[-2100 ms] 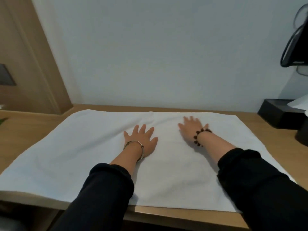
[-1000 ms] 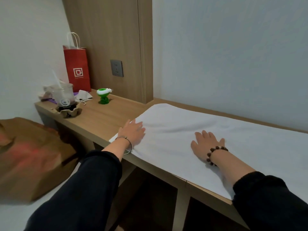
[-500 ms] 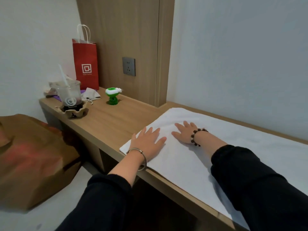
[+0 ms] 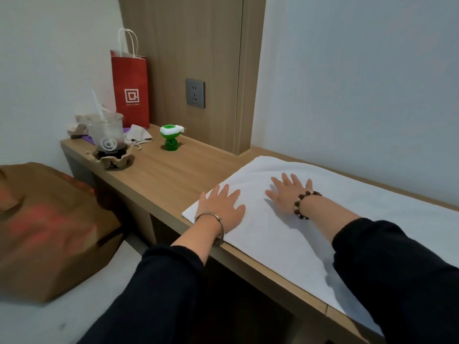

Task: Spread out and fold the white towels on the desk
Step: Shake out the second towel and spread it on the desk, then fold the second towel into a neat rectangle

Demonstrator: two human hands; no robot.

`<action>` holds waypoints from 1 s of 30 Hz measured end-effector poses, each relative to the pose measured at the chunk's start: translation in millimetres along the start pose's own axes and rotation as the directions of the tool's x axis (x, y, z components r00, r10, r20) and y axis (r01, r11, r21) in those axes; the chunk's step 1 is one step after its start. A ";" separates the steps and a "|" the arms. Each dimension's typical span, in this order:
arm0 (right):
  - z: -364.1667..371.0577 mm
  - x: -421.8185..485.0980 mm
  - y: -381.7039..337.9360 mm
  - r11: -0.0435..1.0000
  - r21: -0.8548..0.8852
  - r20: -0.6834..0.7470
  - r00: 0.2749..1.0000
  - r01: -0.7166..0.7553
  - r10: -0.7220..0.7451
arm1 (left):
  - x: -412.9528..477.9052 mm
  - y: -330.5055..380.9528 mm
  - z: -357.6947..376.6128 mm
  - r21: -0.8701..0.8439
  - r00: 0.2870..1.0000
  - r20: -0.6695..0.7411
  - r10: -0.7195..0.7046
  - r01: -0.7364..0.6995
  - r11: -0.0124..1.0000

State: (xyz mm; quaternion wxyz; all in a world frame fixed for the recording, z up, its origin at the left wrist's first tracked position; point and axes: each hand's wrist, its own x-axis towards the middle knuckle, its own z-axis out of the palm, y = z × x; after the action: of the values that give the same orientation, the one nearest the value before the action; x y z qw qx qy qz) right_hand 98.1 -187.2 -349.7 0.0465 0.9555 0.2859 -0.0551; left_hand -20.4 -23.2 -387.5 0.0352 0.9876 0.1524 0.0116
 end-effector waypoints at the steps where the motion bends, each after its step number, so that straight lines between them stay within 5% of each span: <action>1: -4.6 -12.6 -3.2 0.999 0.038 -0.034 0.999 0.005 -0.004 | -0.9 0.2 -1.2 -0.004 1.000 0.000 -0.001 0.001 1.000; 6: 3.3 -85.9 8.3 0.985 0.154 0.008 0.997 -0.080 0.080 | -10.2 1.5 -11.4 -0.130 0.993 -0.118 -0.013 -0.002 0.991; 9: 37.0 -120.8 10.5 0.979 0.163 0.020 0.992 -0.123 0.122 | -19.8 0.5 -14.7 -0.233 0.949 -0.254 -0.187 0.127 0.964; 14: 45.7 -124.6 10.8 0.982 0.153 -0.042 0.992 -0.110 0.118 | -23.8 -16.4 -27.1 -0.010 0.891 -0.171 -0.422 0.426 0.905; 19: 45.9 -123.4 10.3 0.982 0.149 -0.038 0.992 -0.113 0.120 | -18.3 -22.6 -38.4 -0.143 0.863 -0.015 -0.504 0.497 0.856; 22: 45.2 -121.9 9.5 0.980 0.156 -0.042 0.991 -0.123 0.131 | -18.7 -18.2 -49.0 -0.322 0.884 0.024 -0.466 0.448 0.834; 26: 36.7 -123.7 17.1 0.930 0.365 -0.060 0.996 -0.034 0.060 | -28.0 11.4 -68.1 -0.581 0.920 -0.124 -0.371 0.236 0.779; 28: 23.8 -128.6 35.4 0.765 0.644 -0.134 0.986 0.010 0.100 | -37.5 43.2 -81.0 -0.678 0.924 -0.198 -0.329 0.114 0.727; 30: 12.1 -139.5 63.4 0.525 0.851 -0.215 0.928 0.026 0.303 | -50.6 82.9 -90.9 -0.720 0.928 -0.277 -0.247 -0.030 0.694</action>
State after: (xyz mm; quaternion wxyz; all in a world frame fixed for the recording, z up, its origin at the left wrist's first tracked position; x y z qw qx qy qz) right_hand 16.3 -316.9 -339.7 -0.4638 0.8732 0.1489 -0.0170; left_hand -46.8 -111.3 -291.4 0.3870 0.8666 0.1989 0.2444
